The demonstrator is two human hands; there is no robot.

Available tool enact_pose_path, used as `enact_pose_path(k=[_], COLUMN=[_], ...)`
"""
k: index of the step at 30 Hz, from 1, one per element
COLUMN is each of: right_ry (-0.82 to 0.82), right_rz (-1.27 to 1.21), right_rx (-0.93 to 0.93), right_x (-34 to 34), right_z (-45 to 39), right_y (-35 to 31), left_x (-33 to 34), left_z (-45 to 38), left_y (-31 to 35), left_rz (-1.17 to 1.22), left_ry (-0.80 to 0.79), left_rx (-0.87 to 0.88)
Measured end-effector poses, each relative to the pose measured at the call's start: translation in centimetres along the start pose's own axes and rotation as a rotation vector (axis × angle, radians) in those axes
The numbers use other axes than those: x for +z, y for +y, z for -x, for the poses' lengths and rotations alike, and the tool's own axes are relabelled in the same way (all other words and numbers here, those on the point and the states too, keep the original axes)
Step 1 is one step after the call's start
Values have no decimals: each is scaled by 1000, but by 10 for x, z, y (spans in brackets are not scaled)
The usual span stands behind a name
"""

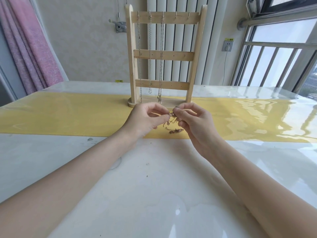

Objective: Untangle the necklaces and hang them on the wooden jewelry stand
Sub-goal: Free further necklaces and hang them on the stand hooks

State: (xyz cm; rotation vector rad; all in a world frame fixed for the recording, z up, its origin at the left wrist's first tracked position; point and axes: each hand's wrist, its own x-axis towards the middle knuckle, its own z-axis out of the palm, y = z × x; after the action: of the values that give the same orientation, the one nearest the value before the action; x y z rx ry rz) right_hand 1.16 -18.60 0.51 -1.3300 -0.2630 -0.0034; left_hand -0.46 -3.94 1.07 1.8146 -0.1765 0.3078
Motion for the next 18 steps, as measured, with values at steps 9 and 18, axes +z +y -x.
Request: enact_pose_path(k=[9,18], right_ry=[32,52], right_rz=[-62,184], right_rx=[69,-134], right_x=[8,9], right_z=[-1,2], right_y=[4,3], left_x=[-4,-2], left_z=[-3,-4], left_y=[-3,1], left_rz=[50,-68], left_ry=[-10,30], left_rx=[-52,-48])
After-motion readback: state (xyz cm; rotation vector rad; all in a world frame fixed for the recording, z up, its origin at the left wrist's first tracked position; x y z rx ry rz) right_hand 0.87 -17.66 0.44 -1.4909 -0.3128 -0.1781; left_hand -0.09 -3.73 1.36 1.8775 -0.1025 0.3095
